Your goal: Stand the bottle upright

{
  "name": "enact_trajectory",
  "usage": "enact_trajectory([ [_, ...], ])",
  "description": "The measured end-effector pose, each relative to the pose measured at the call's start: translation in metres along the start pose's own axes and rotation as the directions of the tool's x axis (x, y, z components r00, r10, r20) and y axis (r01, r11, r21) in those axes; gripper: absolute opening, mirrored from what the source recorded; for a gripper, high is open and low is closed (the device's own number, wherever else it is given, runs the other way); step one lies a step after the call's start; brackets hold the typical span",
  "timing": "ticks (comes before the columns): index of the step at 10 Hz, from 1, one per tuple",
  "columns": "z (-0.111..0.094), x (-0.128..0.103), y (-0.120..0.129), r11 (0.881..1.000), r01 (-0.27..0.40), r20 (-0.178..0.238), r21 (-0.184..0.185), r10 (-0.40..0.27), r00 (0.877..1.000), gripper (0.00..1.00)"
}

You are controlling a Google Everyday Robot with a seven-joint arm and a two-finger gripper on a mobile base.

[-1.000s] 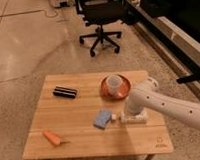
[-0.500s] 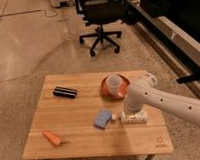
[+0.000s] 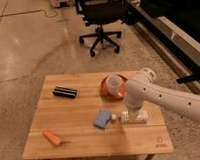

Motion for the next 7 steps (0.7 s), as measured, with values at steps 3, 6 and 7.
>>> enact_trajectory([
  [3,0.026,0.005,-0.003,1.000,-0.013,0.008,-0.004,0.013,1.000,0.80],
  [6,0.052,0.010,-0.009,0.999,-0.019,0.013,-0.030,0.019,1.000,0.80],
  [7,0.060,0.011,-0.011,0.999,-0.020,0.008,-0.044,0.021,1.000,0.79],
])
